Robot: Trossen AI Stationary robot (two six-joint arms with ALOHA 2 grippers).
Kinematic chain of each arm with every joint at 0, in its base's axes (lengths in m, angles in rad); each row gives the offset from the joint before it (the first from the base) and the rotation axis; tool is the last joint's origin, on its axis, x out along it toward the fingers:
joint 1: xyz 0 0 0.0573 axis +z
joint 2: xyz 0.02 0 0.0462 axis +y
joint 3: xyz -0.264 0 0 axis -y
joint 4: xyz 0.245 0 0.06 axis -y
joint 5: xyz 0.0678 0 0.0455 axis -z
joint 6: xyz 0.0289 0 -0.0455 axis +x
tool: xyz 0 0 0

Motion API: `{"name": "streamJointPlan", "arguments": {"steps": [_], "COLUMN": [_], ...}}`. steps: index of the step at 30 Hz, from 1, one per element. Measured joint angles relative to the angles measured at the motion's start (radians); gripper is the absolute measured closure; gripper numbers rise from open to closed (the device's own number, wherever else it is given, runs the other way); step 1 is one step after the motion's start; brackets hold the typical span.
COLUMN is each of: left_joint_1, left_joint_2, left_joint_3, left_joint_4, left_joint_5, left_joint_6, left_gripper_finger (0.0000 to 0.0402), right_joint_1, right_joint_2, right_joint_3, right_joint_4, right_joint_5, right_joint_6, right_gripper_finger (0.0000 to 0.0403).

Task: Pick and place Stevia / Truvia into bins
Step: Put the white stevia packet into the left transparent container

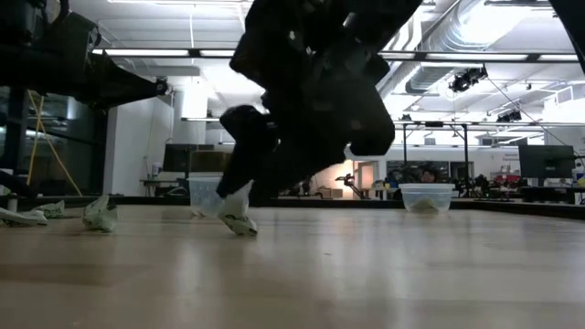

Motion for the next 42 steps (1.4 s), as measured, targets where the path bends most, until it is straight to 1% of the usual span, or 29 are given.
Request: {"name": "streamJointPlan", "arguments": {"steps": [6, 11, 17, 22, 27, 30, 34, 36, 38, 40, 41, 42], "left_joint_1": [0.0, 0.0, 0.0, 0.0, 0.0, 0.0, 0.0, 0.0, 0.0, 0.0, 0.0, 0.0], "left_joint_2": [0.0, 0.0, 0.0, 0.0, 0.0, 0.0, 0.0, 0.0, 0.0, 0.0, 0.0, 0.0], "left_joint_3": [0.0, 0.0, 0.0, 0.0, 0.0, 0.0, 0.0, 0.0, 0.0, 0.0, 0.0, 0.0], "left_joint_4": [0.0, 0.0, 0.0, 0.001, 0.0, 0.0, 0.0, 0.0, 0.0, 0.0, 0.0, 0.0], "left_joint_5": [0.004, 0.007, 0.007, 0.006, 0.006, 0.006, 0.006, 0.006, 0.006, 0.006, 0.006, 0.006], "left_joint_6": [0.0, 0.0, 0.0, 0.0, 0.0, 0.0, 0.0, 0.0, 0.0, 0.0, 0.0, 0.0], "left_gripper_finger": [0.0257, 0.0257, 0.0257, 0.0257, 0.0257, 0.0257, 0.0257, 0.0257, 0.0257, 0.0257, 0.0257, 0.0257], "right_joint_1": [0.0, 0.0, 0.001, 0.001, 0.0, -0.004, -0.007, -0.008, -0.009, -0.014, -0.017, -0.021], "right_joint_2": [0.007, 0.007, 0.01, 0.062, 0.065, 0.066, 0.065, 0.065, 0.065, 0.062, 0.061, 0.055], "right_joint_3": [0.0, 0.0, 0.0, -0.001, 0.0, 0.0, 0.0, 0.0, 0.0, 0.01, 0.022, 0.036], "right_joint_4": [-0.001, -0.017, 0.006, 0.065, 0.069, 0.059, 0.029, 0.032, 0.046, 0.04, 0.038, 0.04], "right_joint_5": [0.013, 0.009, 0.009, -0.014, -0.021, -0.021, -0.016, -0.021, -0.015, 0.025, 0.069, 0.114], "right_joint_6": [0.0, 0.0, 0.0, 0.007, 0.01, 0.01, 0.003, 0.002, -0.002, -0.024, -0.039, -0.057], "right_gripper_finger": [0.0174, 0.0188, 0.0207, 0.0212, 0.0215, 0.0224, 0.0256, 0.0284, 0.032, 0.0363, 0.038, 0.0388]}}
